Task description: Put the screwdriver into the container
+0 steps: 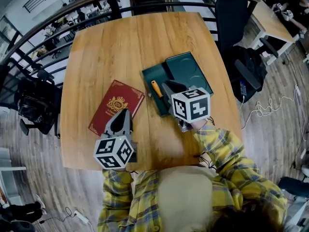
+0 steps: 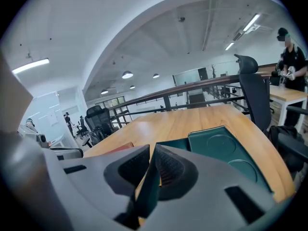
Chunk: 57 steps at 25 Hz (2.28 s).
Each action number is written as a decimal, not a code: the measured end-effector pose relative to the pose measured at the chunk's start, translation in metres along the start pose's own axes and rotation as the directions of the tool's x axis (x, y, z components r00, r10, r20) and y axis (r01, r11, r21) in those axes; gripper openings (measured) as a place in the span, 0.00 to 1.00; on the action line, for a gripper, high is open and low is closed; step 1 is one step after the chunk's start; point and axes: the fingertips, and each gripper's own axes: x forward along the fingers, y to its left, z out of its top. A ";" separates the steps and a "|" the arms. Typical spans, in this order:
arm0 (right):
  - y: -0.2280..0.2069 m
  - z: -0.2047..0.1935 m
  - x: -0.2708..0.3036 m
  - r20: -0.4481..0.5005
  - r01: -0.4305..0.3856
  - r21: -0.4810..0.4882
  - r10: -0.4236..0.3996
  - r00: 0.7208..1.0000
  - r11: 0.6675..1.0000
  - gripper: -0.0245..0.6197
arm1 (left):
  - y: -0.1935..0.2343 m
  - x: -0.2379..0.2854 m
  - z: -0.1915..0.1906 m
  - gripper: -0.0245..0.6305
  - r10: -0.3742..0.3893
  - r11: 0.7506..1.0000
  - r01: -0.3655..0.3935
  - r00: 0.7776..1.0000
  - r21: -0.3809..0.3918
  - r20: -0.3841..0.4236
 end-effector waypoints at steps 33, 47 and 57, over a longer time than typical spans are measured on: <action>0.011 -0.029 -0.038 0.099 0.031 -0.017 -0.029 0.995 0.999 0.14 | -0.004 0.001 -0.004 0.06 0.005 1.000 -0.005 1.000 -0.027 -0.013; 0.009 -0.030 -0.043 0.099 0.042 -0.018 -0.040 0.994 0.999 0.14 | -0.009 0.000 -0.006 0.06 -0.005 1.000 0.004 1.000 -0.025 -0.018; 0.014 -0.028 -0.045 0.099 0.037 -0.016 -0.035 0.995 0.999 0.14 | -0.010 -0.004 -0.003 0.06 -0.018 1.000 0.017 1.000 -0.022 -0.013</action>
